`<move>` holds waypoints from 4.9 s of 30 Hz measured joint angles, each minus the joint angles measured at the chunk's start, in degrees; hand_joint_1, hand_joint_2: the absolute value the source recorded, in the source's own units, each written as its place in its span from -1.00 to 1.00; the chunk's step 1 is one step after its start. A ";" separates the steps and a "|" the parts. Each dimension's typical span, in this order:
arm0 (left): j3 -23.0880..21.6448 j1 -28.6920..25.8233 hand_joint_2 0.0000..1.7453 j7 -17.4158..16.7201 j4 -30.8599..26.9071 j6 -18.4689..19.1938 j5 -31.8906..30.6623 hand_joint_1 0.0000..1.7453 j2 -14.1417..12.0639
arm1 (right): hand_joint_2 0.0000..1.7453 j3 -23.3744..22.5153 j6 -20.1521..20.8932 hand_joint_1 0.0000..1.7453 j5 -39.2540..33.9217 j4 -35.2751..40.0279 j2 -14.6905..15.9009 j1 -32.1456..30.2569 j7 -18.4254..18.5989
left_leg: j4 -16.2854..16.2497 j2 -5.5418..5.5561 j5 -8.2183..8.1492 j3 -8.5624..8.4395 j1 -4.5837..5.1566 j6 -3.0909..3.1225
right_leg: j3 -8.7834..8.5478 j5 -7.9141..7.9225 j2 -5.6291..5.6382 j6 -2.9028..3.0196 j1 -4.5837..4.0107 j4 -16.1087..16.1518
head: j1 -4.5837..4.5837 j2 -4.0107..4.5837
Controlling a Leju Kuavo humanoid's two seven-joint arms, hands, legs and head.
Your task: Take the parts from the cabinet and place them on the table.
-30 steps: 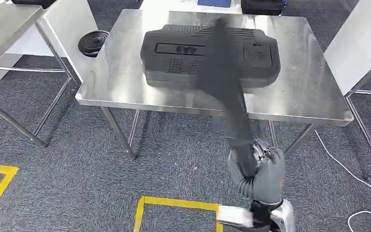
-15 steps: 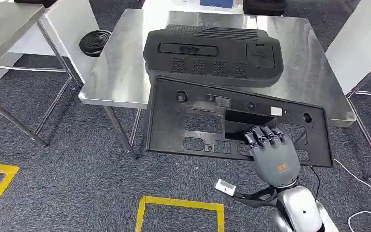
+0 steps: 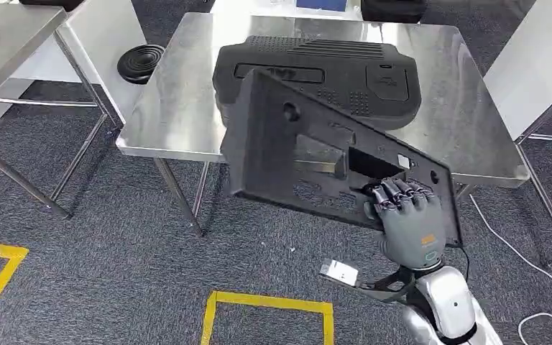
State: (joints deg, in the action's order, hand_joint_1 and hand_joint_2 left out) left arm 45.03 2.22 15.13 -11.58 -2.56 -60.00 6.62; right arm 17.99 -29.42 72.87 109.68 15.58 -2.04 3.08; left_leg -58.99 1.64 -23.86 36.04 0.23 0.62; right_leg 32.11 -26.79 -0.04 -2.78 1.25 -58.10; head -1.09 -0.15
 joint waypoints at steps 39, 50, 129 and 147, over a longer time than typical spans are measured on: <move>0.74 0.07 1.00 -0.02 -0.02 0.00 -1.25 -1.00 0.24 | 1.00 -1.38 -1.25 1.00 1.18 0.48 -4.43 -2.16 -1.42 | -4.79 -2.43 -4.49 0.97 -1.81 -2.02 | 0.06 1.17 -0.09 1.01 0.92 0.72 | 0.22 0.00; 0.85 0.14 1.00 0.00 0.00 0.00 -1.77 -1.00 0.24 | 1.00 -1.35 -1.07 1.00 1.96 0.46 -4.72 -2.40 -1.42 | -0.30 1.49 -2.05 -1.78 -1.22 -0.60 | 0.40 1.18 4.53 0.11 0.15 0.77 | 0.28 0.00; 4.81 0.97 1.00 -3.32 -0.02 2.40 -3.47 -1.00 0.44 | 1.00 16.07 7.38 1.00 14.60 -13.35 10.28 14.02 -4.48 | -0.33 -0.90 -1.34 -0.78 -0.88 1.59 | -3.56 -3.62 0.39 -1.00 0.28 -0.68 | 0.39 0.00; 5.11 1.08 1.00 -3.32 -0.04 2.23 -3.56 -1.00 0.52 | 1.00 17.33 7.45 1.00 14.82 -14.34 10.78 15.04 -4.20 | -13.58 -0.92 -10.47 1.83 -0.38 -0.56 | -0.25 2.13 0.05 2.60 -0.16 2.27 | -0.07 0.00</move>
State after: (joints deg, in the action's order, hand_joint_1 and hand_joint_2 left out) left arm 50.14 3.30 11.80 -11.63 -0.33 -63.56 7.15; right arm 35.32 -21.96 87.69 95.34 26.36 13.00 -1.11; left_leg -72.57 0.72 -34.32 37.86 -0.15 0.05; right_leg 31.86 -24.66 0.01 -0.19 1.09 -55.83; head -1.16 -0.15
